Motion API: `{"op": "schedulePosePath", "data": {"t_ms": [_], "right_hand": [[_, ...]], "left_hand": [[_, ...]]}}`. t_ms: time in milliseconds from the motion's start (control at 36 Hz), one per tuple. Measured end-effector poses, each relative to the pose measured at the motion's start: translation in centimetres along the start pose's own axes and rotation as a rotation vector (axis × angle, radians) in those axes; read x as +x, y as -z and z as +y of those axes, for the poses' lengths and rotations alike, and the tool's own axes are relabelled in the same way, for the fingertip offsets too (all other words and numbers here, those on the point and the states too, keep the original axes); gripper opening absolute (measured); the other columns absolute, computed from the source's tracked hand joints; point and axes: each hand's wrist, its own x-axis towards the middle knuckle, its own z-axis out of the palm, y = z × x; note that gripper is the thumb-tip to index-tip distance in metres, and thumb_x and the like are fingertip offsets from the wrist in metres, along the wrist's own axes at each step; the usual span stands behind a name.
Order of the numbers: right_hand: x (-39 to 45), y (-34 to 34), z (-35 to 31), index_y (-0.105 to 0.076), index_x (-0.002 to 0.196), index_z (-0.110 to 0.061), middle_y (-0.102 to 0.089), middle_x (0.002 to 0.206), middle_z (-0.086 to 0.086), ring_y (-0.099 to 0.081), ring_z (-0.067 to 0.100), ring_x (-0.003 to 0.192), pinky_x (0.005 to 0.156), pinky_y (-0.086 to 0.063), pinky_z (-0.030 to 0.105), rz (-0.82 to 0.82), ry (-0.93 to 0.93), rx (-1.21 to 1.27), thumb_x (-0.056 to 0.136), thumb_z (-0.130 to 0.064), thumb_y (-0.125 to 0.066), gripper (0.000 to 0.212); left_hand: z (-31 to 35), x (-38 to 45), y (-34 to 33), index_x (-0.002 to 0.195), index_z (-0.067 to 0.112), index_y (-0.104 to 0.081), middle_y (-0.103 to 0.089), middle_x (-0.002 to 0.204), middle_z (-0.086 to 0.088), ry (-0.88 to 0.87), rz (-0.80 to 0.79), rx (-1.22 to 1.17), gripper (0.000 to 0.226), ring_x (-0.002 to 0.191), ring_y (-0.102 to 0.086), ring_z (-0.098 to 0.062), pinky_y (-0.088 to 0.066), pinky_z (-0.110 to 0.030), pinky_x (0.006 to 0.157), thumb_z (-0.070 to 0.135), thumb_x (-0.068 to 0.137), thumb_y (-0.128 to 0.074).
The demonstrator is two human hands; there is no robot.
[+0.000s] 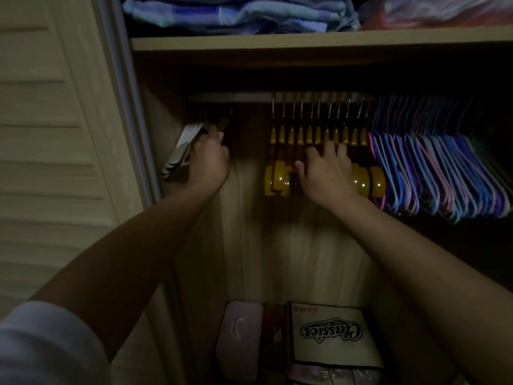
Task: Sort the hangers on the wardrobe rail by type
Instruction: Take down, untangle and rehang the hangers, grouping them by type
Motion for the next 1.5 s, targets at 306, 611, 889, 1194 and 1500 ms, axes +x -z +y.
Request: {"op": "schedulePosePath", "data": {"t_ms": [306,611,889,1194,1500], "right_hand": [[-0.5,0.8,0.7,-0.052,0.133,-0.014,-0.041,0.14,0.016,-0.031,0.036,0.134,0.108,-0.033,0.047,-0.005,0.01,0.006,0.102,-0.043,-0.038,0.044],[-0.5,2.4,1.2,-0.051,0.135,-0.016,-0.042,0.14,0.013,-0.032,0.034,0.133,0.108,-0.034,0.045,0.028,0.034,-0.035,0.102,-0.045,-0.036,0.046],[-5.4,0.8,-0.3,-0.062,0.117,-0.018,-0.052,0.125,0.007,-0.041,0.026,0.119,0.098,-0.042,0.041,0.087,0.12,0.075,0.1,-0.039,-0.043,0.033],[-15.5,-7.4,-1.3,-0.055,0.137,-0.021,-0.052,0.135,-0.005,-0.051,0.011,0.12,0.093,-0.037,0.021,-0.677,-0.132,0.678,0.103,-0.039,-0.046,0.04],[-20.5,-7.3,-0.8,-0.05,0.134,0.001,-0.057,0.136,0.022,-0.051,0.039,0.13,0.109,-0.039,0.049,-1.367,-0.094,1.496,0.091,-0.028,-0.069,0.055]], "left_hand": [[0.7,0.3,0.1,0.129,0.005,-0.058,-0.061,0.127,-0.014,-0.002,0.008,0.002,0.034,0.114,-0.058,-0.03,-0.046,-0.035,0.087,0.009,0.097,-0.047],[3.7,7.1,0.5,0.123,0.001,-0.062,-0.061,0.126,-0.024,0.174,-0.148,0.097,0.028,0.117,-0.057,-0.04,-0.041,-0.035,0.082,0.015,0.102,-0.049],[0.0,0.0,-1.2,0.088,0.001,-0.058,-0.063,0.082,-0.011,0.37,-0.466,-0.002,0.018,0.063,-0.066,-0.023,-0.055,-0.029,0.05,0.016,0.098,-0.055],[-5.3,-15.1,9.7,0.1,0.017,-0.063,-0.063,0.08,-0.004,0.41,-0.369,-0.474,0.02,0.063,-0.062,-0.009,-0.051,-0.026,0.061,0.005,0.103,-0.047],[-5.1,-18.2,18.0,0.122,0.01,-0.055,-0.06,0.076,-0.003,0.478,-0.019,-1.045,0.023,0.063,-0.059,-0.014,-0.055,-0.028,0.062,0.006,0.103,-0.042]]}}
